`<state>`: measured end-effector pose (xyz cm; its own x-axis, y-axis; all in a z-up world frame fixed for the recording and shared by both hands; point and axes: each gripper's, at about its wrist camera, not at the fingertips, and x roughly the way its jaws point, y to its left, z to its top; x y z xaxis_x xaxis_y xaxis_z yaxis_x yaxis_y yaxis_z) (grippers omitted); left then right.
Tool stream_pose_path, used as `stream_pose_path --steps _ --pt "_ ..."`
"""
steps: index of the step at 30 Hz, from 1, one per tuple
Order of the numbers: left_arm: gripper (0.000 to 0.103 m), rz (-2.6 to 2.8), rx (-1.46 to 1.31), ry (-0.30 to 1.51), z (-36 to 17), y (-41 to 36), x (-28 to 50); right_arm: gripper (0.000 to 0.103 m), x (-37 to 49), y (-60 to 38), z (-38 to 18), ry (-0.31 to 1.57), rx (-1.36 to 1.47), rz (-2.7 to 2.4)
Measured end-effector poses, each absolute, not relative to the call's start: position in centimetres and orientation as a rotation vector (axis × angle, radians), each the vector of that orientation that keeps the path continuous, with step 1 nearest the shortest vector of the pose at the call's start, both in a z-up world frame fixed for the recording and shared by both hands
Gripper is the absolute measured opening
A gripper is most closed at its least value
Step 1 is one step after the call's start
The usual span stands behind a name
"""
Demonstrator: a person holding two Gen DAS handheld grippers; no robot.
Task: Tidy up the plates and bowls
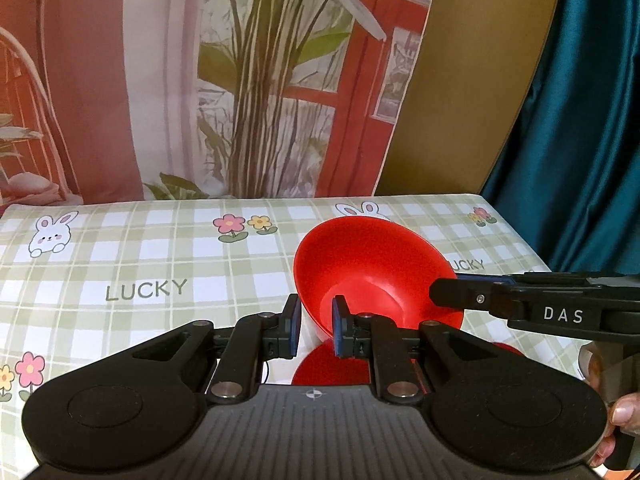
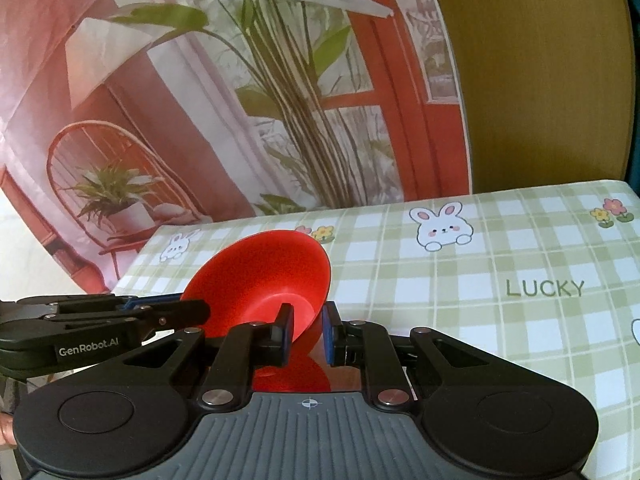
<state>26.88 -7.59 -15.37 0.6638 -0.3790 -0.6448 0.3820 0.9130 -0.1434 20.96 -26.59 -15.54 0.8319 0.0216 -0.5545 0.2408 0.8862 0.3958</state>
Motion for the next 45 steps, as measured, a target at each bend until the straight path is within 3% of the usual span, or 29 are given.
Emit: stream_pose_path --steps 45 --pt "0.018 -0.446 0.031 0.824 -17.8 -7.1 22.9 0.017 18.1 -24.3 -19.3 0.686 0.503 -0.101"
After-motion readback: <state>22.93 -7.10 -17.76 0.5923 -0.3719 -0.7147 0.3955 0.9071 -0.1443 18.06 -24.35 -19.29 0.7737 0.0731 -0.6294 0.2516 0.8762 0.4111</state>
